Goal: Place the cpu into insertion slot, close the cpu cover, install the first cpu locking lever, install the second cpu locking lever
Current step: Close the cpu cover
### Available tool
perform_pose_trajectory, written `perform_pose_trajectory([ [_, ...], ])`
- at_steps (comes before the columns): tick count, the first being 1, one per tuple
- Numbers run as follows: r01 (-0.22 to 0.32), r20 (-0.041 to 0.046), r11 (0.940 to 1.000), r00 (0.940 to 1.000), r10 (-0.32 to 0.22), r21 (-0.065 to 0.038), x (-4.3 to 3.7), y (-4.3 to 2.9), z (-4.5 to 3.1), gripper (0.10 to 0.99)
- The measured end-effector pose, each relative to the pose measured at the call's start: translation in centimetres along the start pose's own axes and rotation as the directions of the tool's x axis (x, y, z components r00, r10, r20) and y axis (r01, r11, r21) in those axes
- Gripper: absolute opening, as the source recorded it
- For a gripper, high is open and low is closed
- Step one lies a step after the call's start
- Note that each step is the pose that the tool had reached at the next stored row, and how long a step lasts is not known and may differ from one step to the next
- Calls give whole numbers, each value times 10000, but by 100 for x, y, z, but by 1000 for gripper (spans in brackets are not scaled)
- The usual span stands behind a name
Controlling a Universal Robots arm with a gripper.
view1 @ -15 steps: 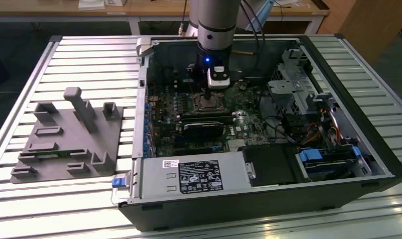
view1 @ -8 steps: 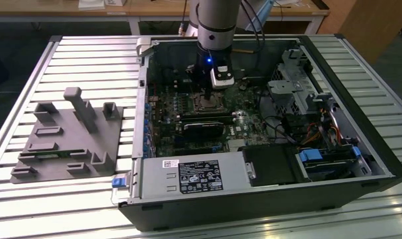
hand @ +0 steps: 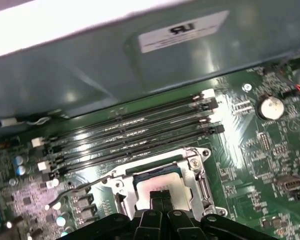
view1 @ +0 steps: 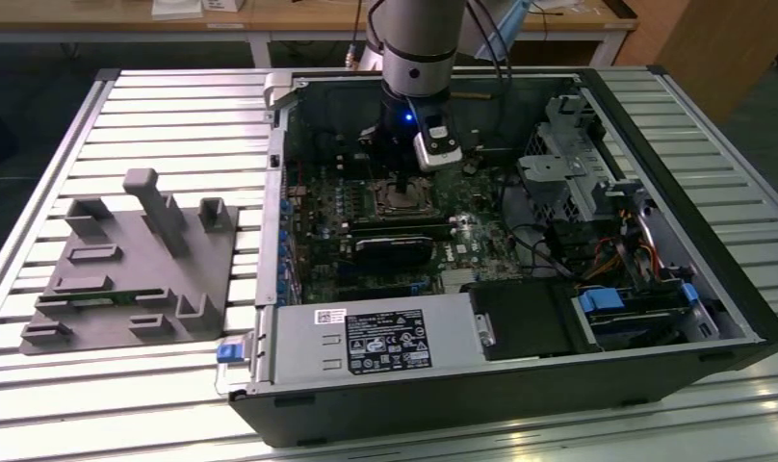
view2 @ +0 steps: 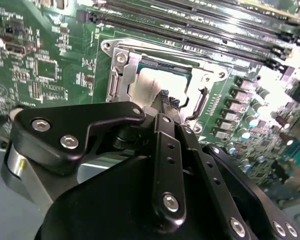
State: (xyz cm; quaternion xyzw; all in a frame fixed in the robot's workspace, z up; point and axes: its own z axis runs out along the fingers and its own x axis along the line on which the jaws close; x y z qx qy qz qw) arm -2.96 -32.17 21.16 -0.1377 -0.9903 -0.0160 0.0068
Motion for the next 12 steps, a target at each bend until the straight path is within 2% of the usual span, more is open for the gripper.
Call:
perform_pose_trajectory([
  [5, 683, 30, 9977, 9977, -683, -8, -1, -2, 2, 106],
  [12, 1375, 261, 9905, 9902, -1373, -40, -5, -15, 7, 106],
])
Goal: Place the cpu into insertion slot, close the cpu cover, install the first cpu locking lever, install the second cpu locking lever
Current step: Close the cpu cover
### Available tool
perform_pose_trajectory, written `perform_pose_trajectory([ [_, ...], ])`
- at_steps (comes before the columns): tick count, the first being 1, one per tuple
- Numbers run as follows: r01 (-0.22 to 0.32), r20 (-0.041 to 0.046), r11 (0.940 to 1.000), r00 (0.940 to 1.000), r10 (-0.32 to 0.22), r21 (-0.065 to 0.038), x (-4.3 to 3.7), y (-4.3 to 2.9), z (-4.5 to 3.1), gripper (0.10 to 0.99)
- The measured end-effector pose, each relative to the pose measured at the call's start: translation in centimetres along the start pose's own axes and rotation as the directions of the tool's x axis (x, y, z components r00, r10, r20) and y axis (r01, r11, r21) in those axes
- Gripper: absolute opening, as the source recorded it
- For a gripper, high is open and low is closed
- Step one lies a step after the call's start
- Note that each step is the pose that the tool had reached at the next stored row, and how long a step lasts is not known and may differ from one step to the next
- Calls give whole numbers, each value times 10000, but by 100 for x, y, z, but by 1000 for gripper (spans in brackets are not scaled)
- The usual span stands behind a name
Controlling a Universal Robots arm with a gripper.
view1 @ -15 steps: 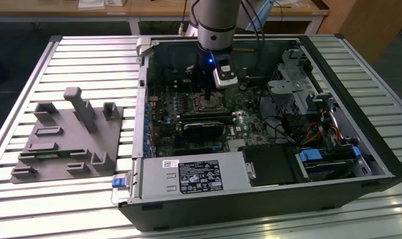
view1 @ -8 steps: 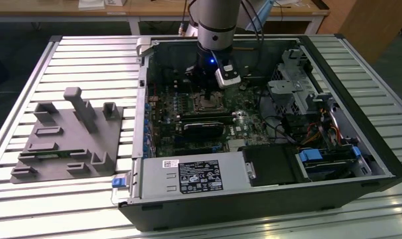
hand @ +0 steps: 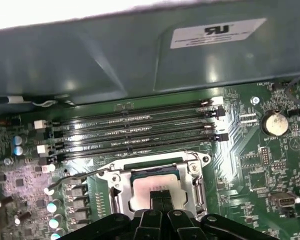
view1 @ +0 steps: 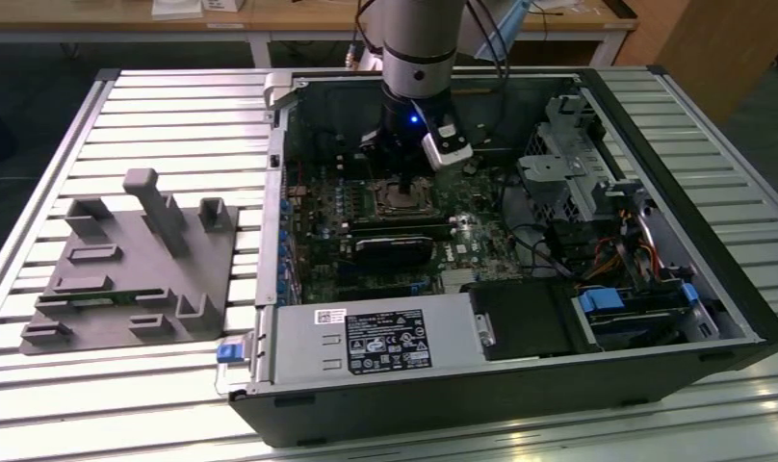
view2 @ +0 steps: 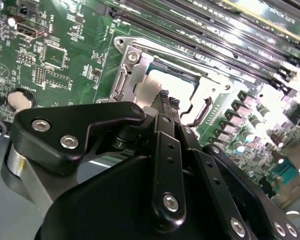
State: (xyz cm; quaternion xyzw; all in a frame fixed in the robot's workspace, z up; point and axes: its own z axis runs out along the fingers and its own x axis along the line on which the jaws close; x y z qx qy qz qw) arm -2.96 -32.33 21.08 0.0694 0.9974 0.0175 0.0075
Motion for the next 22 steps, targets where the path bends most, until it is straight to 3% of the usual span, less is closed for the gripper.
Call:
perform_pose_trajectory([
  [7, 271, 38, 9996, 9996, -271, -57, 41, -26, 14, 106],
  [16, 284, 68, 9996, 9996, -284, -61, 240, -89, 23, 106],
  [22, 392, 71, 9991, 9992, -391, -158, 343, -106, 61, 106],
])
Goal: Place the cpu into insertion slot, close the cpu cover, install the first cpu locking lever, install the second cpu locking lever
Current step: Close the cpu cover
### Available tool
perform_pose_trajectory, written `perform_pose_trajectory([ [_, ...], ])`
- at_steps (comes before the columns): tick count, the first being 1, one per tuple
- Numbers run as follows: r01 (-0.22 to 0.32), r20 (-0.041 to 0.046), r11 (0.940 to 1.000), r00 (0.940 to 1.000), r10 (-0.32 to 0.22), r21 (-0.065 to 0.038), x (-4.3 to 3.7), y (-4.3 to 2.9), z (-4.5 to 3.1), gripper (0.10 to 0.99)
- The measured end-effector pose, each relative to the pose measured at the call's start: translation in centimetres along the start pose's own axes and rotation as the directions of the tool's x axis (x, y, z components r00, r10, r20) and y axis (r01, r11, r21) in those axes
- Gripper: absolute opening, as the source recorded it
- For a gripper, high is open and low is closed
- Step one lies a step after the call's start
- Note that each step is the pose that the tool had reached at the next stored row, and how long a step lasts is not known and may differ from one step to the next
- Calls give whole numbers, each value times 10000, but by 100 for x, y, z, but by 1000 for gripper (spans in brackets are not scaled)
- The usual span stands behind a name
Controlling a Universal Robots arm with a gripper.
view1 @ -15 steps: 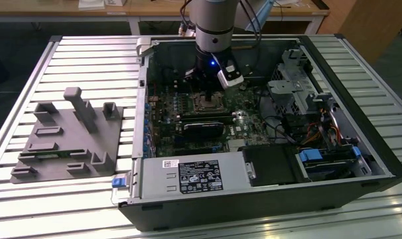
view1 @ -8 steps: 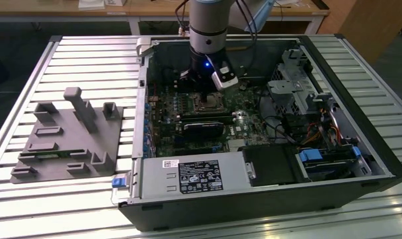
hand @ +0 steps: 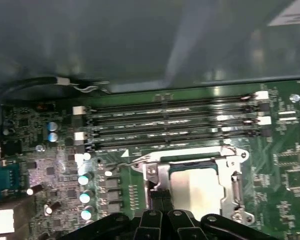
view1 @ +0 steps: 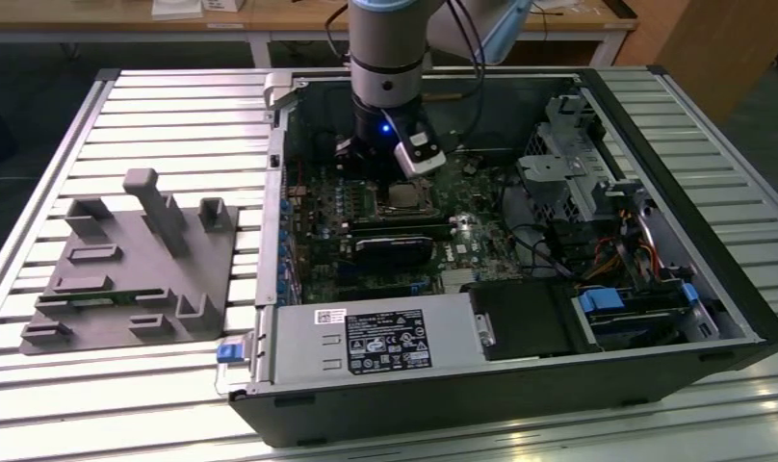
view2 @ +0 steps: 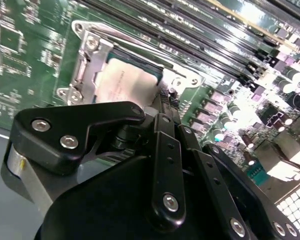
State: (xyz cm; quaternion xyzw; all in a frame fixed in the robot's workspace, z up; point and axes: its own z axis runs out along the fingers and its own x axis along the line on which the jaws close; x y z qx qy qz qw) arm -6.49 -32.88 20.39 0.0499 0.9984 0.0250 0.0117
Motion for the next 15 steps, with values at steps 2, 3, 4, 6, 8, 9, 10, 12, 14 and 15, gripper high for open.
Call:
perform_pose_trajectory([
  [2, 39, -2, 10000, 10000, -39, -24, 20, -2, 17, 106],
  [3, 56, -3, 10000, 10000, -56, -26, 23, -3, 25, 106],
  [4, 70, -5, 10000, 10000, -70, -26, 24, -4, 31, 106],
  [6, 89, -10, 10000, 10000, -89, -19, 25, -6, 42, 106],
  [8, 94, -8, 10000, 10000, -94, -20, 26, -7, 51, 106],
  [9, 94, -8, 10000, 10000, -94, -22, 26, -6, 52, 106],
  [10, 94, -6, 10000, 10000, -94, -25, 25, -6, 54, 106],
  [12, 94, -6, 10000, 10000, -94, -28, 25, -5, 54, 106],
  [14, 94, -6, 10000, 10000, -94, -26, 25, -5, 54, 106],
  [15, 94, -5, 10000, 10000, -94, -20, 25, -5, 54, 106],
])
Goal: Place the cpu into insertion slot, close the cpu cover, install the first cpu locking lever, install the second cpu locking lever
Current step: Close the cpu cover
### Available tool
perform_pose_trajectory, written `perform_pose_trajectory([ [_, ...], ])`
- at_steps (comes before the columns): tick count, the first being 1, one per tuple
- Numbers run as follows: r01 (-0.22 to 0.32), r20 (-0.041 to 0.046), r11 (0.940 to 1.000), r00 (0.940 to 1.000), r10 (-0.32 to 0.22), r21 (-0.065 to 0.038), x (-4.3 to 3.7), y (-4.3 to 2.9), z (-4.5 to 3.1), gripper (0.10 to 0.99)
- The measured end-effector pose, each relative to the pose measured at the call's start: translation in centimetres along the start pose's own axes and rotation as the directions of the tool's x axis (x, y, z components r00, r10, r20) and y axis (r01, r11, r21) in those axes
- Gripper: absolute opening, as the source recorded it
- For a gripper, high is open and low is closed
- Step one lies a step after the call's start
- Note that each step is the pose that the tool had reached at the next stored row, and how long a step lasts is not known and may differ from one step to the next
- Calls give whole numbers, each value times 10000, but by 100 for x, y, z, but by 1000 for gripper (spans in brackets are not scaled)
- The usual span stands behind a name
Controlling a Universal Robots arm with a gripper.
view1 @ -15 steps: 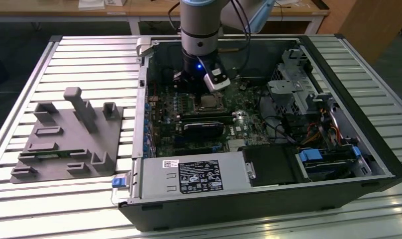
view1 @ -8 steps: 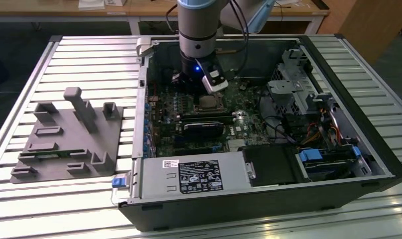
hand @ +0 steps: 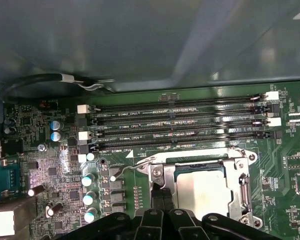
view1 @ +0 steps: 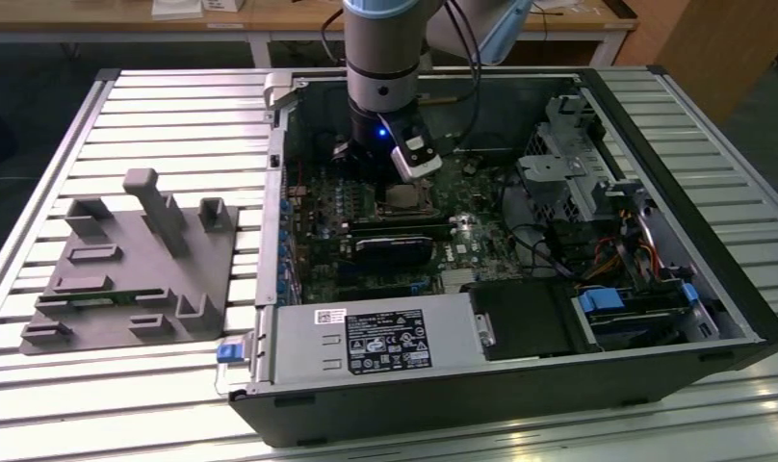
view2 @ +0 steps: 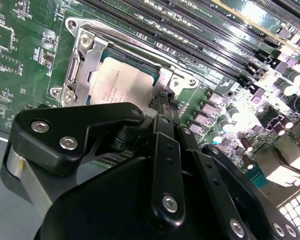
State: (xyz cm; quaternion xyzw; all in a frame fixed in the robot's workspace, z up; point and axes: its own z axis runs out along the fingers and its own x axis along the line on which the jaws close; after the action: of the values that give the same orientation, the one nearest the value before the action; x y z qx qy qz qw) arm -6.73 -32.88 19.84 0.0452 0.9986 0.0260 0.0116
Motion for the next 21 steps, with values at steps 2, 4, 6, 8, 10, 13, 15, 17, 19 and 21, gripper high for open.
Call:
perform_pose_trajectory([
  [2, 0, 2, 10000, 10000, 0, 4, 0, 1, -7, 106],
  [4, -1, 3, 10000, 10000, 1, 3, -1, 3, -28, 106],
  [6, -1, 1, 10000, 10000, 1, 8, -1, 3, -57, 106],
  [8, 0, 1, 10000, 10000, 0, 8, -2, 5, -94, 106],
  [10, 0, 1, 10000, 10000, 0, 8, -3, 7, -127, 106],
  [13, 1, 1, 10000, 10000, -1, 7, -16, 9, -137, 106],
  [15, 0, 0, 10000, 10000, 0, 9, -48, 11, -137, 106],
  [17, 0, 0, 10000, 10000, 0, 8, -104, 16, -135, 106],
  [19, 0, 0, 10000, 10000, 0, 9, -167, 22, -134, 106],
  [21, 0, -1, 10000, 10000, 0, 9, -233, 28, -132, 106],
])
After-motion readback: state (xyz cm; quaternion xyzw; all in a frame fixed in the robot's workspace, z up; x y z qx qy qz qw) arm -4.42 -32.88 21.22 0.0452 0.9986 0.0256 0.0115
